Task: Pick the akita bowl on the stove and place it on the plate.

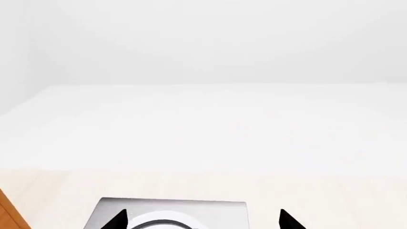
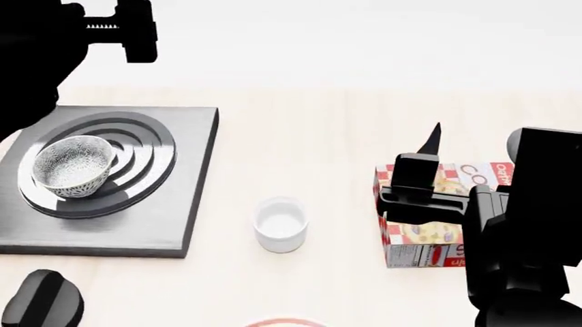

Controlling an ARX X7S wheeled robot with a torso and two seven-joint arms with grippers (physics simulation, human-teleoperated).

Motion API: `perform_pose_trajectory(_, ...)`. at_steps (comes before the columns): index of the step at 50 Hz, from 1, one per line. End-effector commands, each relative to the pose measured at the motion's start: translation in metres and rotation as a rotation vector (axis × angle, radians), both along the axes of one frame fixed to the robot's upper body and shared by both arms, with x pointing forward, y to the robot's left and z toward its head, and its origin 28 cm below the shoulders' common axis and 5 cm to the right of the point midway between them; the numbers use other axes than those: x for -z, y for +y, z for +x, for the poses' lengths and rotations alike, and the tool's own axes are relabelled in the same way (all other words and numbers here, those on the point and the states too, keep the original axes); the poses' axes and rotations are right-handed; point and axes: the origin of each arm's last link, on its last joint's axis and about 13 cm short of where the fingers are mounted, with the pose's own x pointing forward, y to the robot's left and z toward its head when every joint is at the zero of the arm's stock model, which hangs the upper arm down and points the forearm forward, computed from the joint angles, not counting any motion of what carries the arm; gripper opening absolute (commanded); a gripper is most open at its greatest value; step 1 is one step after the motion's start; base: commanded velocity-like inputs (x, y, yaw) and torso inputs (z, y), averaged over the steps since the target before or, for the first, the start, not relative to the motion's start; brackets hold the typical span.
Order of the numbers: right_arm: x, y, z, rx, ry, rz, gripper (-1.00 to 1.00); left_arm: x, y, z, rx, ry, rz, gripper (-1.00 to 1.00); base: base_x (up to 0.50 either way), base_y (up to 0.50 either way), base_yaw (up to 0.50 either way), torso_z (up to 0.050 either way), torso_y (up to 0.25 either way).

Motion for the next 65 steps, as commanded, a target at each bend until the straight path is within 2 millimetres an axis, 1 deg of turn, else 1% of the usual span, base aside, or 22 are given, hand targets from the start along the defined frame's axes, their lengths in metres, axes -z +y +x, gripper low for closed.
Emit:
perform_pose_trajectory(1, 0.0, -0.001, 0.0, 0.005, -0.007, 0.024, 1.0, -0.006, -0.006, 0.0, 0.035, -0.042, 0.005, 1.0, 0.0, 0.0, 0.0, 0.031, -0.199)
perform_pose_trajectory(6, 0.0, -0.001, 0.0, 0.005, -0.006, 0.024, 1.0, -0.003, -0.006, 0.0, 0.049, -0.033, 0.016, 1.0, 0.0, 0.0, 0.0, 0.033, -0.195)
perform_pose_trajectory(12, 0.0, -0.001, 0.0, 0.004, -0.006, 0.024, 1.0, -0.002, -0.006, 0.0, 0.052, -0.041, 0.023, 1.0, 0.0, 0.0, 0.0, 0.005, -0.01)
perform_pose_trajectory(14, 0.0, -0.001, 0.0, 0.004, -0.005, 0.024, 1.0, -0.001, -0.006, -0.001, 0.069, -0.071, 0.046, 1.0, 0.0, 0.0, 0.0, 0.0, 0.0)
perform_pose_trajectory(20, 0.0, -0.001, 0.0, 0.004, -0.005, 0.024, 1.0, 0.001, -0.007, -0.002, 0.074, -0.037, 0.048, 1.0, 0.0, 0.0, 0.0, 0.022, -0.202)
perform_pose_trajectory(21, 0.0, -0.001, 0.0, 0.004, -0.006, 0.024, 1.0, 0.001, -0.006, 0.0, 0.043, -0.027, 0.034, 1.0, 0.0, 0.0, 0.0, 0.004, -0.004)
perform_pose_trajectory(27, 0.0, -0.001, 0.0, 0.005, -0.006, 0.024, 1.0, 0.001, -0.004, -0.001, 0.049, -0.033, 0.054, 1.0, 0.0, 0.0, 0.0, 0.0, 0.0)
perform_pose_trajectory(30, 0.0, -0.001, 0.0, 0.005, -0.007, 0.024, 1.0, 0.002, -0.004, -0.001, 0.045, -0.049, 0.07, 1.0, 0.0, 0.0, 0.0, 0.011, -0.193)
perform_pose_trajectory(34, 0.0, -0.001, 0.0, 0.005, -0.006, 0.024, 1.0, 0.002, -0.006, -0.002, 0.058, -0.031, 0.069, 1.0, 0.0, 0.0, 0.0, 0.02, -0.25)
perform_pose_trajectory(38, 0.0, -0.001, 0.0, 0.005, -0.006, 0.024, 1.0, 0.003, -0.006, -0.002, 0.045, -0.004, 0.088, 1.0, 0.0, 0.0, 0.0, 0.003, -0.009)
perform_pose_trajectory(42, 0.0, -0.001, 0.0, 0.005, -0.006, 0.024, 1.0, 0.009, -0.007, 0.001, -0.034, 0.072, 0.186, 1.0, 0.0, 0.0, 0.0, 0.0, 0.0)
perform_pose_trajectory(45, 0.0, -0.001, 0.0, 0.005, -0.007, 0.023, 1.0, 0.013, -0.008, -0.003, -0.028, 0.084, 0.198, 1.0, 0.0, 0.0, 0.0, 0.0, 0.0)
perform_pose_trajectory(47, 0.0, -0.001, 0.0, 0.005, -0.006, 0.024, 1.0, 0.019, -0.008, -0.002, -0.046, 0.111, 0.219, 1.0, 0.0, 0.0, 0.0, 0.0, 0.0)
perform_pose_trajectory(55, 0.001, -0.001, 0.0, 0.006, -0.006, 0.023, 1.0, 0.027, -0.009, -0.003, -0.089, 0.149, 0.273, 1.0, 0.0, 0.0, 0.0, 0.0, 0.0)
perform_pose_trajectory(65, 0.001, -0.001, 0.001, 0.006, -0.005, 0.023, 1.0, 0.045, -0.009, -0.004, -0.094, 0.18, 0.36, 1.0, 0.0, 0.0, 0.0, 0.0, 0.0)
